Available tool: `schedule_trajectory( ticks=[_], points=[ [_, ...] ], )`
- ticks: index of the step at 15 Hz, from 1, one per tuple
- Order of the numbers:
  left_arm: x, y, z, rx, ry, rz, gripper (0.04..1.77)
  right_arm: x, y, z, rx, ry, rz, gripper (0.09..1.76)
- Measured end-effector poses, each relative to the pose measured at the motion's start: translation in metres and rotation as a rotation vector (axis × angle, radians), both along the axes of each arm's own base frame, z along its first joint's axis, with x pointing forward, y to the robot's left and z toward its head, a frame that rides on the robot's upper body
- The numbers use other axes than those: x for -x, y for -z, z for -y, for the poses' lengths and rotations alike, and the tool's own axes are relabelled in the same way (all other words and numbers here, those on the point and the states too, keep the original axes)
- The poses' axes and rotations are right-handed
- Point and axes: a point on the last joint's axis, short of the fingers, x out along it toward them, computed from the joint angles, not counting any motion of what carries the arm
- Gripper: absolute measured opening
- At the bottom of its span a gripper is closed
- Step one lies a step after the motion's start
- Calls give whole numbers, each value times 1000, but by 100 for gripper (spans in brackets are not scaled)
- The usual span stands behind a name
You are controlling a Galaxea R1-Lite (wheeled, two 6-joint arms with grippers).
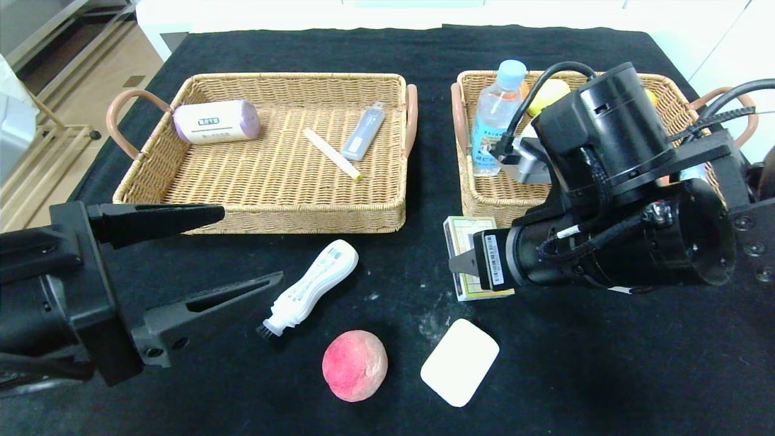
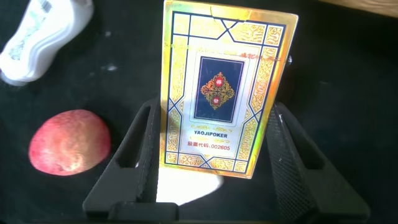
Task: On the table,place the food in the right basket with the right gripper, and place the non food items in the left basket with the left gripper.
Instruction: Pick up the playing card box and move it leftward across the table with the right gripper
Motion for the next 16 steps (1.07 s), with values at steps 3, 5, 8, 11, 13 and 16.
schedule_trajectory(
  ticks=[3, 5, 8, 11, 13, 16],
  points=[
    [1, -1, 0, 1, 0, 4, 172, -2, 5, -15, 5, -25, -6, 106],
    [1, -1, 0, 2, 0, 4, 172, -5, 9, -25, -1, -30, -18, 106],
    [1, -1, -1, 3, 0, 4, 172, -10, 17, -37, 7, -38, -29, 106],
    [1, -1, -1, 3, 0, 4, 172, -16, 22, -44, 10, -37, -34, 106],
    [1, -1, -1, 3, 0, 5, 172, -19, 25, -47, 16, -37, -36, 106],
    [1, -1, -1, 3, 0, 5, 172, -21, 28, -49, 23, -35, -39, 110]
  ],
)
